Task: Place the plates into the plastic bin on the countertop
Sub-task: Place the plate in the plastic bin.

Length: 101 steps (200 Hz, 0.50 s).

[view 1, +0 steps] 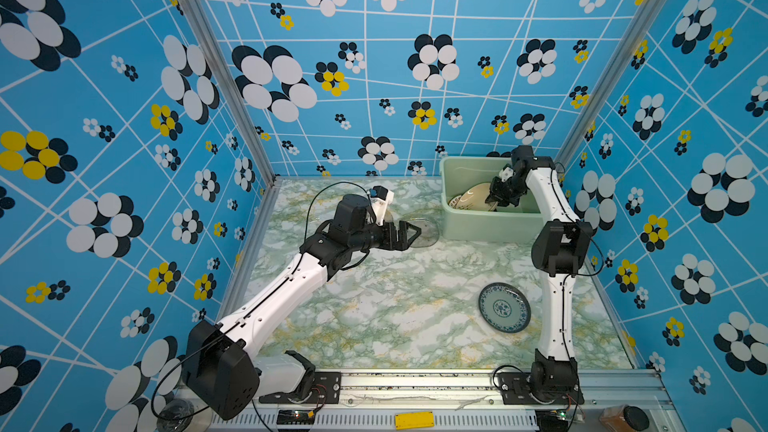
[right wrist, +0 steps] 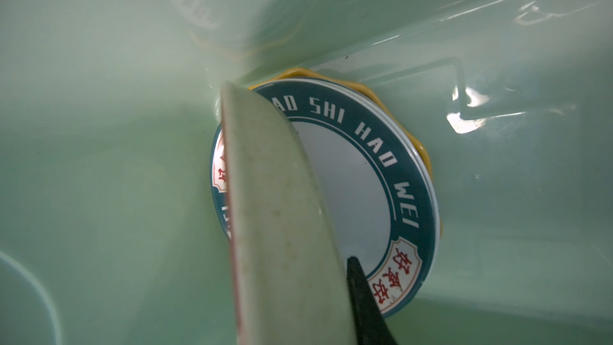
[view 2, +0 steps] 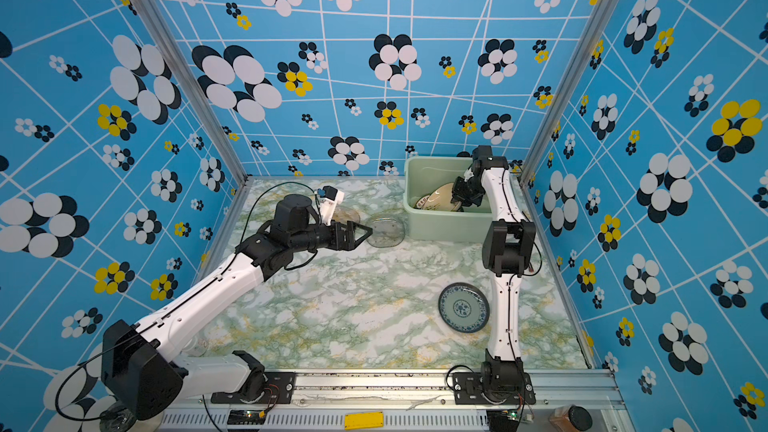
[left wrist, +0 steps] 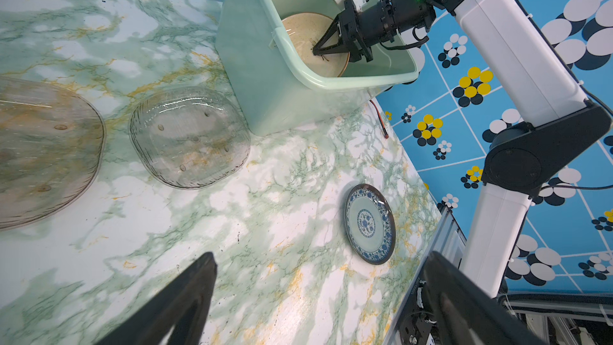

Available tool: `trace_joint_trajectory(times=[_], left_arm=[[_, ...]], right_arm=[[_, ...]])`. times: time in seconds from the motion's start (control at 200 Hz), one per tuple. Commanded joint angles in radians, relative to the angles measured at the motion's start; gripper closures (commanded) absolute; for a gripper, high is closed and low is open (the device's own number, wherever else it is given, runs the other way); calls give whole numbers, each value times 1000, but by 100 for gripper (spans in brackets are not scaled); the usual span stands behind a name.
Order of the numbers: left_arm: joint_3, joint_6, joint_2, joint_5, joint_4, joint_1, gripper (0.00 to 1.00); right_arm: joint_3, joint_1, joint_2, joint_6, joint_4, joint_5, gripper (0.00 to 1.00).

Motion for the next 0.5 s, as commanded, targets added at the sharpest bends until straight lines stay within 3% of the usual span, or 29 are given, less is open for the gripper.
trace_joint_trajectory(times=[0.0,0.375,0.5], left_arm=[[33,-5,8,9,-8,-7,1],[50,-3,19,17,-7,-7,1],[48,-9,17,15,-4,-6,1]], right_arm=[[-11,-1,5,-18,24,-35,86],[-49,-1,5,-31,22,-22,67],[-57,-1,7,-37,15,-15,57]])
